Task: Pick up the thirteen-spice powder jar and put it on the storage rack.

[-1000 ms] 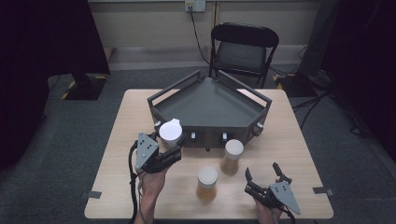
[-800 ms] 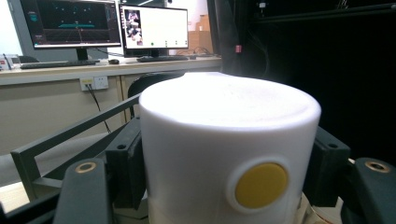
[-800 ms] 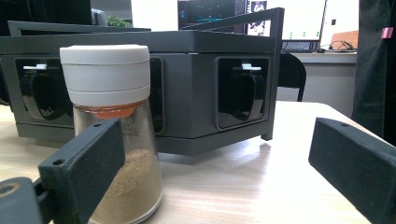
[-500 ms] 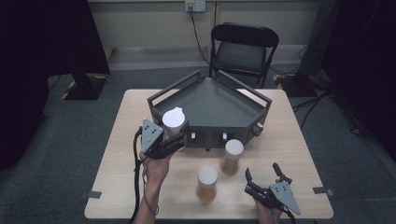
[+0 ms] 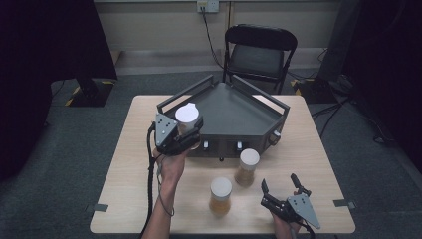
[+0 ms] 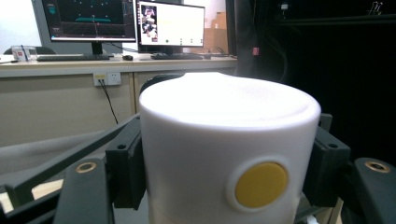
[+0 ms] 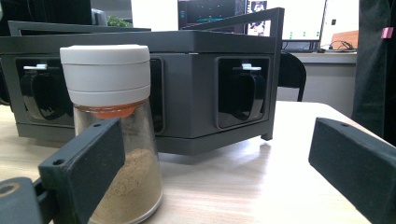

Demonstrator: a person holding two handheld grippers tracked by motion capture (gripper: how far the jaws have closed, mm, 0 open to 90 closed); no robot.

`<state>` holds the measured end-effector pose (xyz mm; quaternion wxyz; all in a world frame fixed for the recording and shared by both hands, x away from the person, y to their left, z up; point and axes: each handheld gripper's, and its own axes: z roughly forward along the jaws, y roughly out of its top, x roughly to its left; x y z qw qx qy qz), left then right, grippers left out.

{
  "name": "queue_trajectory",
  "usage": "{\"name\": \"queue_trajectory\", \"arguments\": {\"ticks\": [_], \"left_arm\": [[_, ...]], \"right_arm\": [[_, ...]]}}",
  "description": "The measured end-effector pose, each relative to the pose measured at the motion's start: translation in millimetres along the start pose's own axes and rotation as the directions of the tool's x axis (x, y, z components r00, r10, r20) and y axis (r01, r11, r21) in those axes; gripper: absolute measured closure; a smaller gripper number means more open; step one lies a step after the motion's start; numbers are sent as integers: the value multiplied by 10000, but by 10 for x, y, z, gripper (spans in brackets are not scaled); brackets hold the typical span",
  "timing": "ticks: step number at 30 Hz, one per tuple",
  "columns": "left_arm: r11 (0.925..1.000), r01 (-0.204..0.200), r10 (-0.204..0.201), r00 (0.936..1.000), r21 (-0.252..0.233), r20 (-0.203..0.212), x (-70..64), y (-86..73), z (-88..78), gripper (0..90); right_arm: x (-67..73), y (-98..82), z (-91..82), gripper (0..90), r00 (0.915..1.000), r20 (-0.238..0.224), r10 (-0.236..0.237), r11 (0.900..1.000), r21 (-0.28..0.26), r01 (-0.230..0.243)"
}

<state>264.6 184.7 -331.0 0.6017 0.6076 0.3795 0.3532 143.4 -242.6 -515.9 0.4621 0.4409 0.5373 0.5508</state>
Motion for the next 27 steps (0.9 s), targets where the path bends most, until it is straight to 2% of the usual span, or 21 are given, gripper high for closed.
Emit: {"name": "queue_trajectory", "arguments": {"ticks": [7,10,14,17,22,27], "left_arm": [[10000,-74,74,9999,-4,-89,22,69,149,310],[10000,78,-79,9999,-38,-90,54,89,216,310],[9997,247,-247,9996,-64,122,118,108,289,310],[9999,130,-130,9999,-29,-54,108,121,343,310],[9997,244,-243,9996,79,-146,153,101,463,310],[9995,87,-78,9995,296,-311,142,83,555,310]], "right_arm": [[0,0,0,25,10000,-4,9,10000,0,-9],[0,0,0,25,10000,-4,6,10000,0,-6],[0,0,0,25,10000,-3,7,10000,-1,-7],[1,0,0,24,10000,-3,9,10000,0,-9],[0,0,0,25,10000,-5,9,10000,0,-9],[0,0,0,24,10000,-4,10,10000,1,-10]]}}
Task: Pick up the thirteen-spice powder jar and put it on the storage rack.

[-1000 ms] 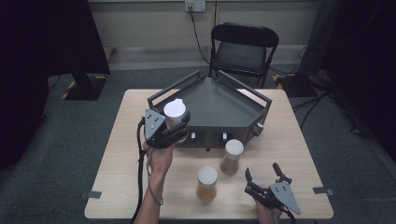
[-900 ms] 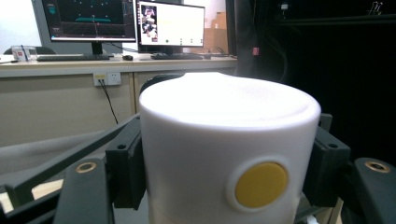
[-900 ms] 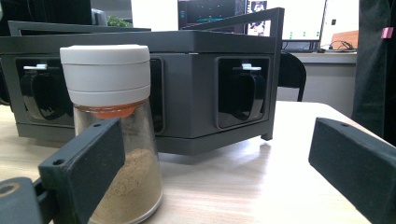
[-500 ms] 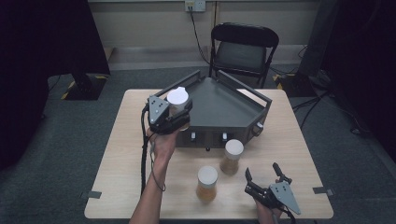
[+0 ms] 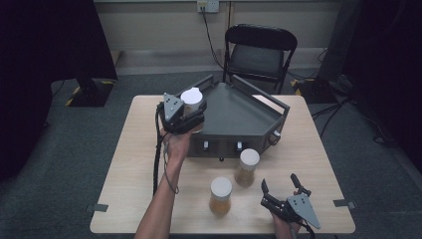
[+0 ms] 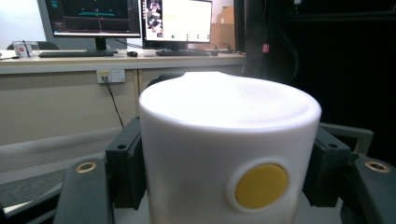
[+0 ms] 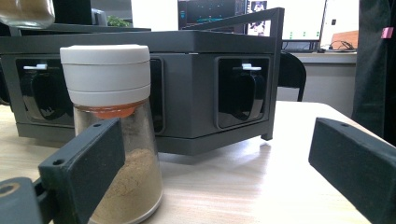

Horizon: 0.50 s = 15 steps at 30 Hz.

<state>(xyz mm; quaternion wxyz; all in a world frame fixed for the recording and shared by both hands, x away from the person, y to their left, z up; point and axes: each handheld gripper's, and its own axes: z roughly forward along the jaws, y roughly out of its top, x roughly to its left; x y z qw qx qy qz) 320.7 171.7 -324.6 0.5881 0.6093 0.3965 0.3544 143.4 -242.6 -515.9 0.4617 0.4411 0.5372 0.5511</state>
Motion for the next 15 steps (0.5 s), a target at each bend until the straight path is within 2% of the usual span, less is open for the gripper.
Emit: {"name": "queue_trajectory", "arguments": {"ticks": [7,9,12,15], "left_arm": [[9994,294,-292,9995,182,-137,77,14,121,310],[9994,132,-129,9998,312,-127,72,37,160,310],[9990,242,-240,9997,388,-42,86,50,194,309],[9988,143,-137,9998,478,-138,65,50,220,309]], "right_arm": [[-5,0,-1,25,10000,-34,-1,10000,1,1],[-6,1,0,24,10000,-36,0,10000,4,0],[-6,0,-1,25,10000,-37,0,10000,3,0],[-6,0,-1,25,10000,-40,2,10000,2,-2]]}}
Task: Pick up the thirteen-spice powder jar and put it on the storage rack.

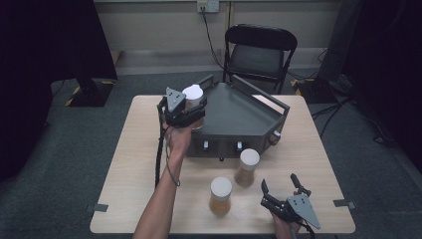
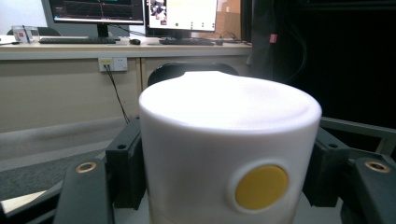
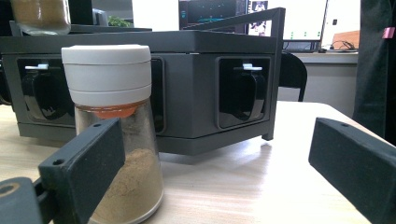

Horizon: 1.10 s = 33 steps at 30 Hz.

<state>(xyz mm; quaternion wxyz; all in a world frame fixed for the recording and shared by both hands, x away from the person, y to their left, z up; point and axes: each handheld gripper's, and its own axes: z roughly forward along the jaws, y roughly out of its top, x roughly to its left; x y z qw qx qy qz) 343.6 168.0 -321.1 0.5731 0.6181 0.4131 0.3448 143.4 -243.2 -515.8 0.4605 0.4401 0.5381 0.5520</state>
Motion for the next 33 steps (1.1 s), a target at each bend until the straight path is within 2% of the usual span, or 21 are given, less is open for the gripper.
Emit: {"name": "queue_trajectory", "arguments": {"ticks": [5,18,23,33], "left_arm": [[9998,-134,135,9999,118,-90,-52,-12,31,309],[9993,-83,87,9999,366,-108,-32,-33,96,309],[9984,-221,234,9994,528,-240,-52,-40,111,309],[9984,-132,141,9998,542,-161,-41,-64,119,309]], "right_arm": [[-1,0,0,25,10000,-4,-2,10000,-1,2],[-4,0,0,25,10000,-23,1,10000,-2,-1],[-4,0,-1,25,10000,-24,2,10000,-2,-2],[-4,0,0,25,10000,-22,2,10000,-3,-2]]}}
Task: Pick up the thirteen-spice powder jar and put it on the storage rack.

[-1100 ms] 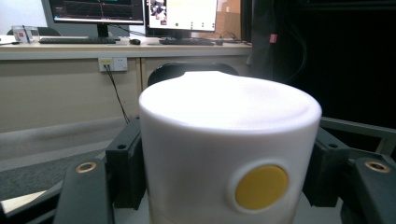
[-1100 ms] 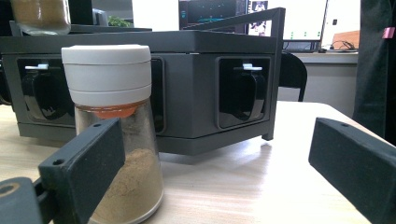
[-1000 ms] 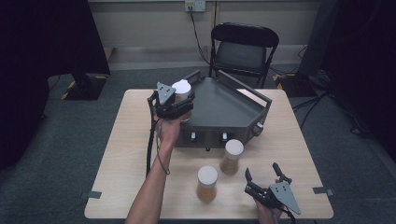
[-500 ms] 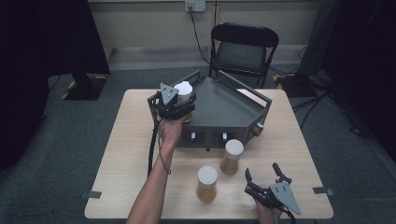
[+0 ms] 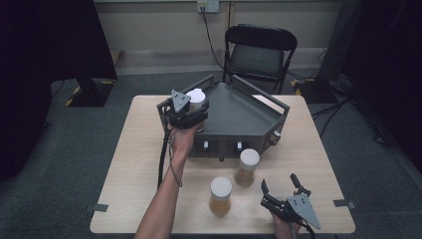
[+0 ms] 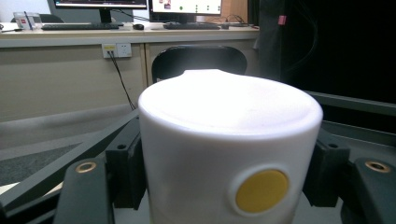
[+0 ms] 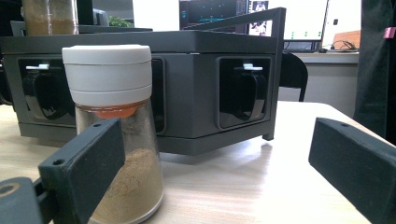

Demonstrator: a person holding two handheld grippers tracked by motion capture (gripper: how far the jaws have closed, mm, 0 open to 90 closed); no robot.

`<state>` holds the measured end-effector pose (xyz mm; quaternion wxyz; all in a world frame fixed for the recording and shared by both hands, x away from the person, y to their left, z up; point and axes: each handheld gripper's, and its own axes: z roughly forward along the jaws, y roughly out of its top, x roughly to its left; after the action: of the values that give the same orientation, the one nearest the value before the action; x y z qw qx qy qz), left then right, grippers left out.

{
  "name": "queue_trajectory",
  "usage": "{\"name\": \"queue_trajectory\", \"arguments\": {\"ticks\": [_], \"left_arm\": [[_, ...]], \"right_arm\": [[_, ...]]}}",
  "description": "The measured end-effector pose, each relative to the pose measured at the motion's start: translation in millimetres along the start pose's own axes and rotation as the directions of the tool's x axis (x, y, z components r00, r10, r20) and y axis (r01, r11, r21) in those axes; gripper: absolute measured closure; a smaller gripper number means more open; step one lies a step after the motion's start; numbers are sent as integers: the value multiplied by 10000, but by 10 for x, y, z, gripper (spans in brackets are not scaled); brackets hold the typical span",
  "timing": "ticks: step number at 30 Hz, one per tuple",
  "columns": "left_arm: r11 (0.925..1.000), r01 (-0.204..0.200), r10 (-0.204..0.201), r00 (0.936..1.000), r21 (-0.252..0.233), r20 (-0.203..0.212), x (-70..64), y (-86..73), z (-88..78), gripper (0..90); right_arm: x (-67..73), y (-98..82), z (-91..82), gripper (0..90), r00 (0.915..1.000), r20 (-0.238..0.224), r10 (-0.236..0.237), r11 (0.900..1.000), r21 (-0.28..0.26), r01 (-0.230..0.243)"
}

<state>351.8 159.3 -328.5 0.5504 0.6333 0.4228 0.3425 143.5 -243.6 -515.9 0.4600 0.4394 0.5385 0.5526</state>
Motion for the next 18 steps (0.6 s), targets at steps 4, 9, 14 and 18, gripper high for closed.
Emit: {"name": "queue_trajectory", "arguments": {"ticks": [4,9,14,18], "left_arm": [[10000,20,-21,10000,20,70,10,5,-6,309],[10000,58,-58,9999,1,96,22,-5,-11,308],[9999,155,-154,9998,-50,134,47,-26,-31,306],[9999,125,-124,9999,-114,107,43,-45,-33,303]], "right_arm": [[0,0,0,24,10000,-1,5,10000,0,-5],[0,0,0,25,10000,0,3,10000,3,-3],[0,0,0,24,10000,0,2,10000,3,-2],[0,0,0,25,10000,1,1,10000,3,-1]]}}
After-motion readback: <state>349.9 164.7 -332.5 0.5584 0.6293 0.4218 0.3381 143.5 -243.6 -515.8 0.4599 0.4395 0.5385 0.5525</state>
